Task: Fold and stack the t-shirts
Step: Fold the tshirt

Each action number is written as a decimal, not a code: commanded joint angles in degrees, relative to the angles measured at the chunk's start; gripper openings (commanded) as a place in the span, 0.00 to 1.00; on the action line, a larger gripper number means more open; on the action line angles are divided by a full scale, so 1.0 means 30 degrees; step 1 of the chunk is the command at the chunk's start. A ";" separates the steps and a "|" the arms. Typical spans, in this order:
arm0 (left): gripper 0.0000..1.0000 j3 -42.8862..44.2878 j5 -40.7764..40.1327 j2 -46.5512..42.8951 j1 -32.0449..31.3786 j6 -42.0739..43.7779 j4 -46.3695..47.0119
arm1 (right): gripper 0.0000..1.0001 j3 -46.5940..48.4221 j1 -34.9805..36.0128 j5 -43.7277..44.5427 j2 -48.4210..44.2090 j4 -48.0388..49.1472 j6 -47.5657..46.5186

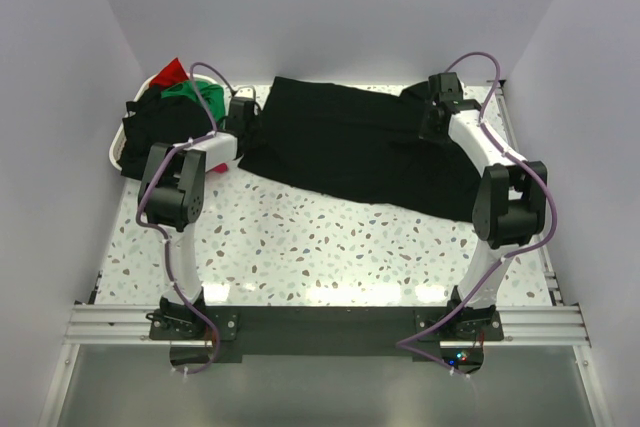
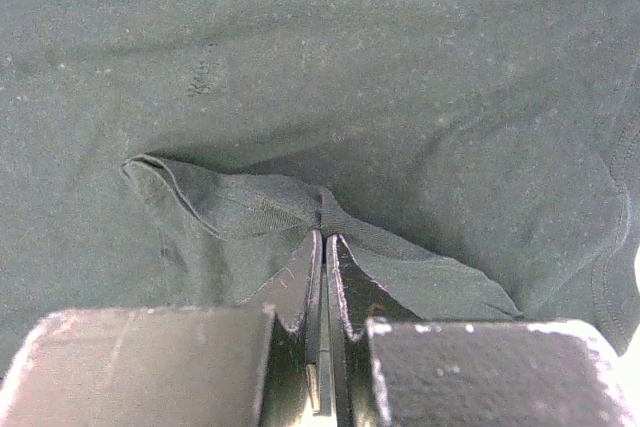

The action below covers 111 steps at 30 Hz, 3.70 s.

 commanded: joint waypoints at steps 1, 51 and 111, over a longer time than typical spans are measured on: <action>0.29 0.0161 0.0513 -0.0337 -0.0098 0.0139 0.0666 | 0.00 0.0746 -0.0080 -0.0119 -0.0048 0.0134 -0.0408; 0.00 -0.1421 -0.0862 -0.2504 0.0458 -0.0330 0.2805 | 0.00 0.0775 -0.1164 0.2780 -0.2069 -0.0276 -0.0232; 0.84 -0.7219 0.8393 -0.1742 -0.0159 -0.3551 0.9687 | 0.88 -0.9184 -0.3361 0.2488 -0.5821 -0.0569 0.0500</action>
